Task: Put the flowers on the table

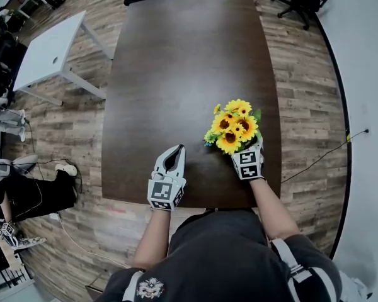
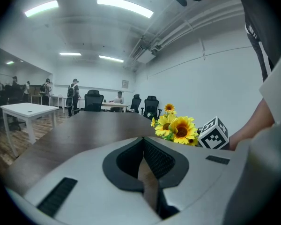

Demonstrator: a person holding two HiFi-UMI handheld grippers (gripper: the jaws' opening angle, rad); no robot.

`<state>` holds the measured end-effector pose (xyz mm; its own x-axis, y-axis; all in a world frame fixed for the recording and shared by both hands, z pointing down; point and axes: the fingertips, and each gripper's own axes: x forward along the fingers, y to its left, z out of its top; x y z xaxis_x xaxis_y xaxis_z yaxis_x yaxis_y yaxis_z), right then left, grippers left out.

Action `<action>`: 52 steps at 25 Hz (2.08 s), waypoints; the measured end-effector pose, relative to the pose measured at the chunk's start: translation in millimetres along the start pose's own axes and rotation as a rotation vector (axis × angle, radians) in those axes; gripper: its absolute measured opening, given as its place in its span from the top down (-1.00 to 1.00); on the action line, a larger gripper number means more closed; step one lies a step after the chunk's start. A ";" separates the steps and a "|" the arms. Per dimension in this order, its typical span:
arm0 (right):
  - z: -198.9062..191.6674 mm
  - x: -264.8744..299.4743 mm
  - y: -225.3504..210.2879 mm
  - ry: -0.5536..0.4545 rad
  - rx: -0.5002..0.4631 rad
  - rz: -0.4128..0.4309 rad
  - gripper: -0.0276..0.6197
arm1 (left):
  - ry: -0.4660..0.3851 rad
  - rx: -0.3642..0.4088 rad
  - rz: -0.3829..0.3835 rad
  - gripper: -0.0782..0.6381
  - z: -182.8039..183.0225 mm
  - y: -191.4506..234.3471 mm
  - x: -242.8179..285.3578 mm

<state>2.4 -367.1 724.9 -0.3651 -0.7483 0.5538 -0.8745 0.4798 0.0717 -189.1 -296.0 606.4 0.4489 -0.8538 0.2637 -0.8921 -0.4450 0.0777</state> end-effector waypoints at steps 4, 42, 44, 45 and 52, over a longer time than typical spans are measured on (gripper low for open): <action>2.6 -0.8 1.8 0.009 0.001 0.002 -0.72 | -0.010 -0.004 0.007 0.76 2.4 0.3 -3.1; 10.6 -126.4 14.1 -0.120 -0.009 -0.151 0.49 | -0.115 -0.042 -0.018 0.76 21.4 -24.2 -61.1; 12.9 -133.2 12.7 -0.140 0.001 -0.170 0.70 | -0.121 -0.033 -0.022 0.76 23.4 -27.1 -65.0; 14.0 -136.7 12.3 -0.148 0.005 -0.176 0.75 | -0.123 -0.030 -0.023 0.76 24.2 -28.6 -66.9; 28.8 -159.0 23.0 -0.203 -0.017 -0.164 0.84 | -0.122 -0.021 -0.021 0.76 22.1 -41.8 -78.4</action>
<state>31.2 -250.2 614.6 -0.2770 -0.8925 0.3561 -0.9223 0.3508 0.1619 -185.8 -216.4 561.3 0.4691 -0.8715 0.1430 -0.8828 -0.4584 0.1022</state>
